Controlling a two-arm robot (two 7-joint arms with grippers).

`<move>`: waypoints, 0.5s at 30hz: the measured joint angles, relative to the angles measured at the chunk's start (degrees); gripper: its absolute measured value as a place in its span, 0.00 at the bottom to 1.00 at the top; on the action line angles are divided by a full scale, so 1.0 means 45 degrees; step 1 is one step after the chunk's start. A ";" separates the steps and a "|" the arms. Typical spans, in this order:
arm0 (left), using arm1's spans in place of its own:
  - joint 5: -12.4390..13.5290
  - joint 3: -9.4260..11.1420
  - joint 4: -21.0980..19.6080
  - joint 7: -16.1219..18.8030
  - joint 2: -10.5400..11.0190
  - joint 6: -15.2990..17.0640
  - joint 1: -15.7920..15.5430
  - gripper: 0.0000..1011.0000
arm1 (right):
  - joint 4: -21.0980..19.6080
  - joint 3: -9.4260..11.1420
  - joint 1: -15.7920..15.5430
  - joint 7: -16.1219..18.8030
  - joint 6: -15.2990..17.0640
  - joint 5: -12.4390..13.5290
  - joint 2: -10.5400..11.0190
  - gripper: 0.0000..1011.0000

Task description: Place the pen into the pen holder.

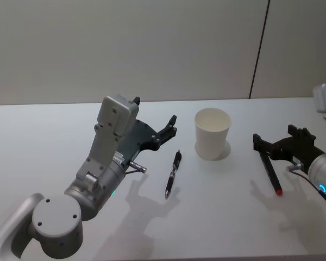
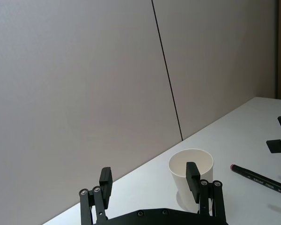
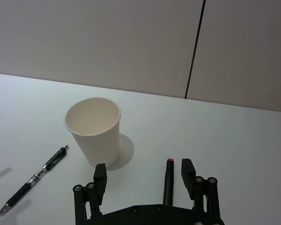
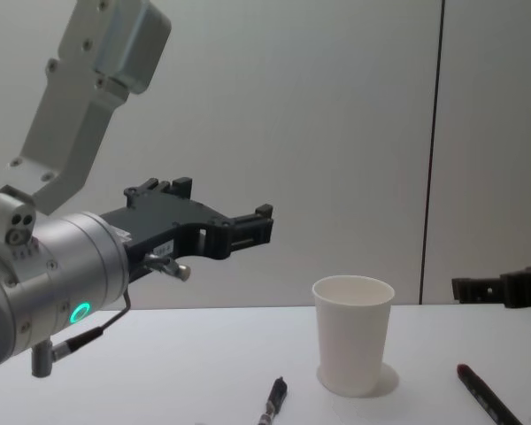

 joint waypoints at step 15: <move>0.0000 0.0001 0.0000 0.0000 0.0000 0.0000 0.0000 0.99 | 0.1536 0.0178 0.1279 -0.0266 0.1660 0.0214 -0.0456 0.99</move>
